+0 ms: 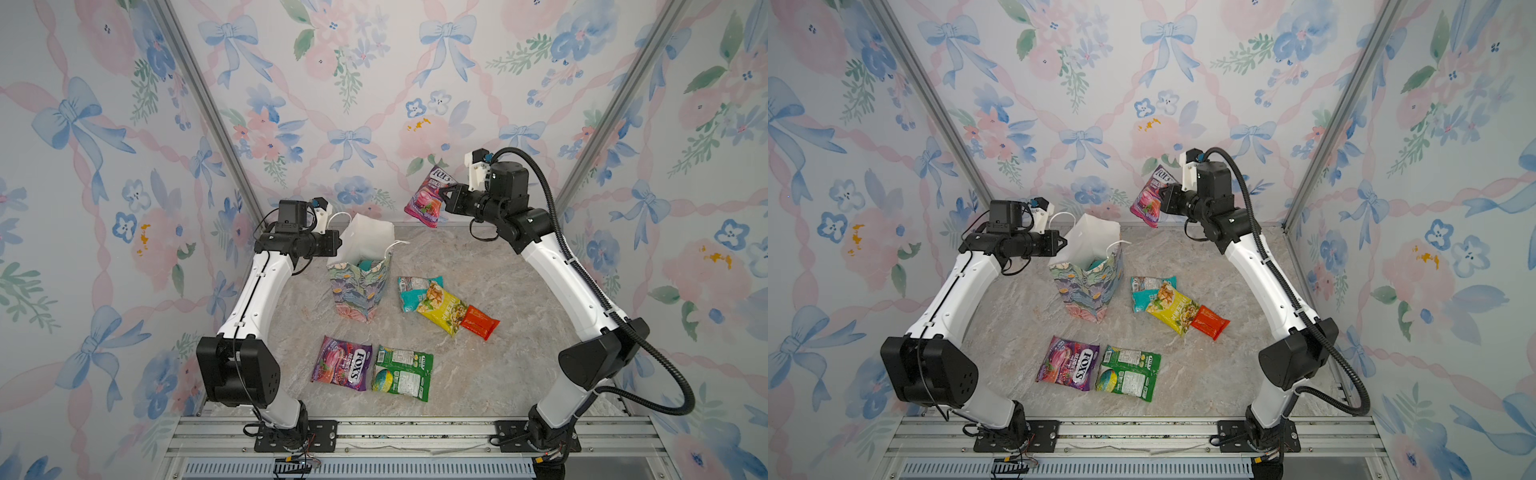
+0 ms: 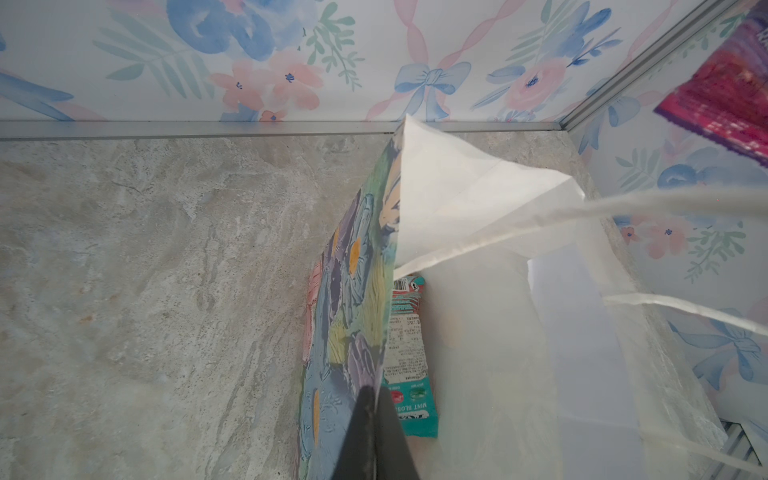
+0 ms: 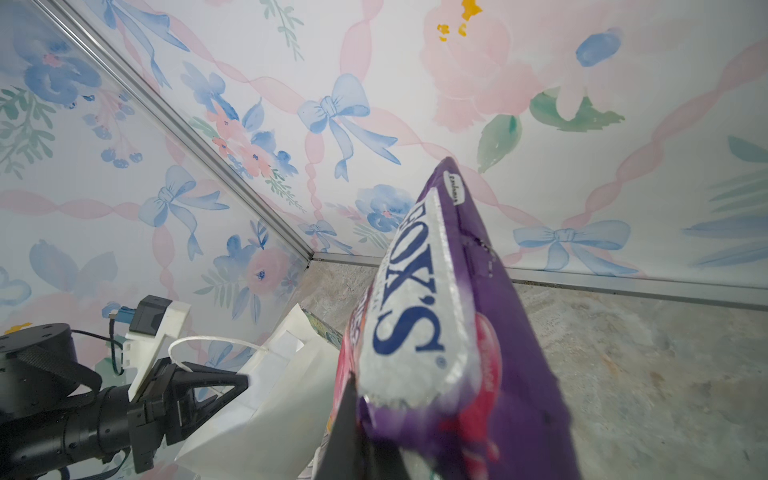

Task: Place the snacks into the paper bag
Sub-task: 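Lift the purple FOX'S bag with the right gripper and carry it over the paper bag, then lower the purple FOX'S bag into the paper bag and open the right gripper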

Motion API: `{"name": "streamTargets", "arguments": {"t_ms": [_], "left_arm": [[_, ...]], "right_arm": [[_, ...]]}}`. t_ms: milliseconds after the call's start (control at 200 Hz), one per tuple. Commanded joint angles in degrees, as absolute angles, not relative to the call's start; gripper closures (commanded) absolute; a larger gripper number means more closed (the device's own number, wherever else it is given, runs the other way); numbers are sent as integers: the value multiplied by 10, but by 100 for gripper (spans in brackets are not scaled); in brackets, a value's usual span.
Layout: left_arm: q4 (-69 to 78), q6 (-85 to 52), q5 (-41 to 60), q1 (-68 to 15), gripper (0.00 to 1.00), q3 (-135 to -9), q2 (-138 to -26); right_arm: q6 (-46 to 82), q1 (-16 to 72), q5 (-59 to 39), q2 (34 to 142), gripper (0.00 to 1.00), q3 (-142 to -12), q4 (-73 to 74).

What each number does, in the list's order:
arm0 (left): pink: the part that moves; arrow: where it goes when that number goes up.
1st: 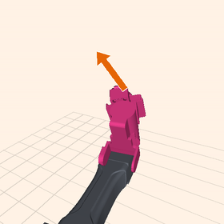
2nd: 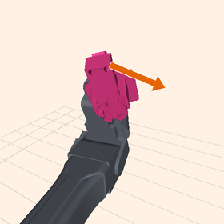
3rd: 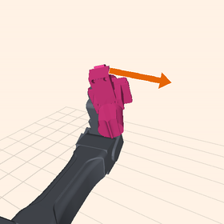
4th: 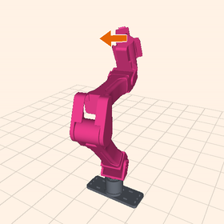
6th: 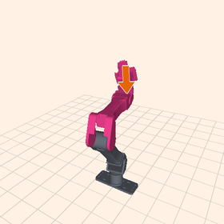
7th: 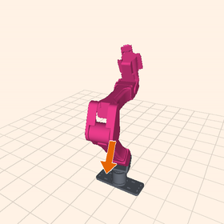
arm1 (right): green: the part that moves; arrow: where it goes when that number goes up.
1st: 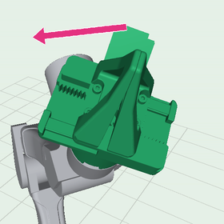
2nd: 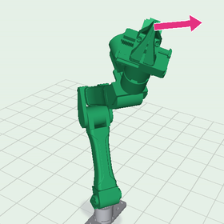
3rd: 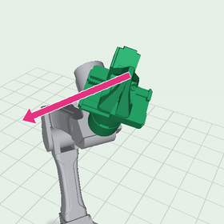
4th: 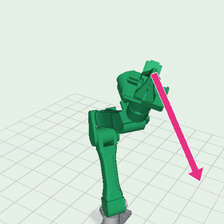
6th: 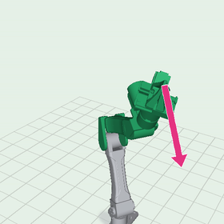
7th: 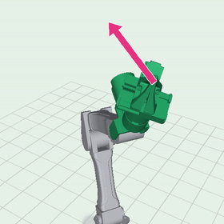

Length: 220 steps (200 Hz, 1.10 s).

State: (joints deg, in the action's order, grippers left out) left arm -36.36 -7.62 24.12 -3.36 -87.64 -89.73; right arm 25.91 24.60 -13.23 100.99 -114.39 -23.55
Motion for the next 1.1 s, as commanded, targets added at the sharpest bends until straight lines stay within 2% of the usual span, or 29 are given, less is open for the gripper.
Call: {"name": "streamTargets", "arguments": {"t_ms": [0,345,750,1095], "left_arm": [[-369,-75,250,-37,100,-870,-887],[-369,-74,247,-37,100,-870,-889],[-369,-74,247,-37,100,-870,-891],[-369,-75,246,-37,100,-870,-890]], "right_arm": [[241,269,-153,1044,100,-1217,-233],[217,340,-203,1140,100,-1358,-299],[238,386,-208,1071,100,-1203,-234],[257,393,-225,1069,100,-1170,-218]]}}
